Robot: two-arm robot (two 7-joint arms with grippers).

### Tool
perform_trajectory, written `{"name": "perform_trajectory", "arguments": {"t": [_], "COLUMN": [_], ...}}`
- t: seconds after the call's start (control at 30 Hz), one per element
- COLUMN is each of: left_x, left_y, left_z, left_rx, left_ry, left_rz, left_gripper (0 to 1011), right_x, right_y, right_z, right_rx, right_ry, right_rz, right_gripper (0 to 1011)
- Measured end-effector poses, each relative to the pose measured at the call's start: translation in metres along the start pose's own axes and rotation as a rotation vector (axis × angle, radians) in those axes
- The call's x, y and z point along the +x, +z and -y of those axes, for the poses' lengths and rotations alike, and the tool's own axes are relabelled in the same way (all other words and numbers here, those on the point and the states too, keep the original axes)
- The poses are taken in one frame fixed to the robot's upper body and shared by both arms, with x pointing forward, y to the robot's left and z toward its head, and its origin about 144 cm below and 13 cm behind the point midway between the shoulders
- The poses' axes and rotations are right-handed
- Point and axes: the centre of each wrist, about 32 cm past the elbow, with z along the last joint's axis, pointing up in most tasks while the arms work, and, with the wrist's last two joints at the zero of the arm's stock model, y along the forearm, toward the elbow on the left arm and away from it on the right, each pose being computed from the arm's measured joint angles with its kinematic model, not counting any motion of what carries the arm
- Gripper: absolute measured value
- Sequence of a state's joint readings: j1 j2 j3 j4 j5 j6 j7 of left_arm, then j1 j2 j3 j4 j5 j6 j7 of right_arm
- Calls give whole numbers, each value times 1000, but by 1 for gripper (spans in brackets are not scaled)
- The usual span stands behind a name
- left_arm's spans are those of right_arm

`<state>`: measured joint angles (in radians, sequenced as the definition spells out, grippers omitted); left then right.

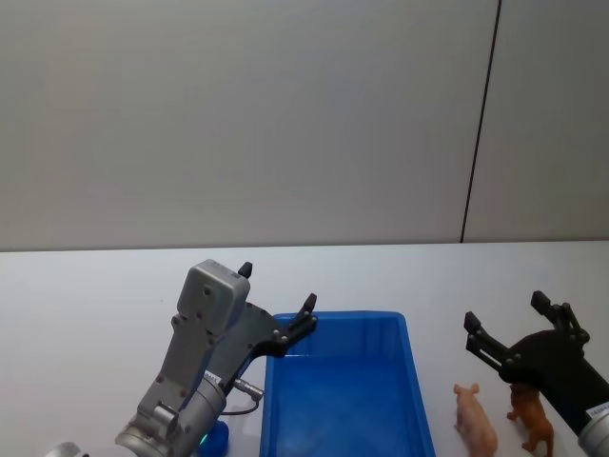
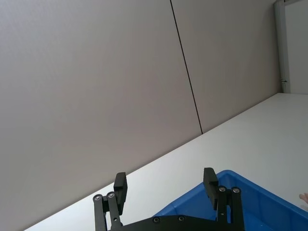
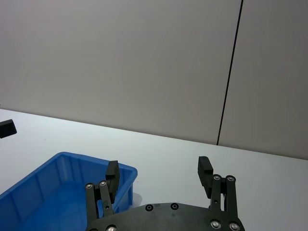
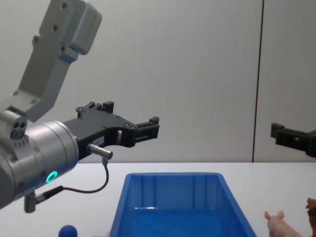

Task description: Pick up the two dolls from the table and place them into the box.

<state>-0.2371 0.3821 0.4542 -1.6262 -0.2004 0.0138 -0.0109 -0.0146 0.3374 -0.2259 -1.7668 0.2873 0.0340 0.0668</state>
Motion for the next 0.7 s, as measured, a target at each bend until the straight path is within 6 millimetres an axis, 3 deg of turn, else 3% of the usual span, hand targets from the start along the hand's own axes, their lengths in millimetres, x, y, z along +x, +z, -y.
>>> {"name": "perform_trajectory", "arguments": {"t": [0.7], "left_x": [0], "left_y": [0], "left_z": [0], "left_rx": [0], "left_ry": [0], "left_rz": [0], "left_gripper": [1001], "right_x": [0], "right_y": [0], "right_z": [0], "right_rx": [0], "right_ry": [0], "right_rz": [0], "right_gripper": [1001]}}
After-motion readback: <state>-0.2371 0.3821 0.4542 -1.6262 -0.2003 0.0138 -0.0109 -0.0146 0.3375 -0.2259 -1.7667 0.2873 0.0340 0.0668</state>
